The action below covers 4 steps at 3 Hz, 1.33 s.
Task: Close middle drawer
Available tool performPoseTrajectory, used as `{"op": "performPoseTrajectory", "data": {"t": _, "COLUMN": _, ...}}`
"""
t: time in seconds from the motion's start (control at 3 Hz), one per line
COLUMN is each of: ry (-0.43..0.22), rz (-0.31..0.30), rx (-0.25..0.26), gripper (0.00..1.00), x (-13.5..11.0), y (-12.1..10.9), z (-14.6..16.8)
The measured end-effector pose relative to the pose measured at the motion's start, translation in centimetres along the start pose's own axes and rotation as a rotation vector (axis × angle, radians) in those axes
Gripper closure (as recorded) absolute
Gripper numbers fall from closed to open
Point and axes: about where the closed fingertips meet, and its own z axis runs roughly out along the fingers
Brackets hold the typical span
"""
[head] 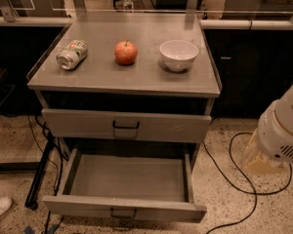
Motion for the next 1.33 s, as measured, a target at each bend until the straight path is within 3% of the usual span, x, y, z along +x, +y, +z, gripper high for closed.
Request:
{"op": "performPoseTrajectory", "data": {"t": 0.67, "ry": 0.018, "rz": 0.087, "rx": -0.088, "gripper": 1.0, "x": 1.3, "y": 2.6, "z": 10.8}}
{"op": "performPoseTrajectory", "data": {"t": 1.0, "ry": 0.021, "rz": 0.09, "rx": -0.126, "gripper": 1.0, "x": 0.9, "y": 2.4, "z": 13.7}}
{"op": "performPoseTrajectory", "data": {"t": 1.33, "ry": 0.021, "rz": 0.09, "rx": -0.127, "gripper": 1.0, "x": 0.9, "y": 2.4, "z": 13.7}}
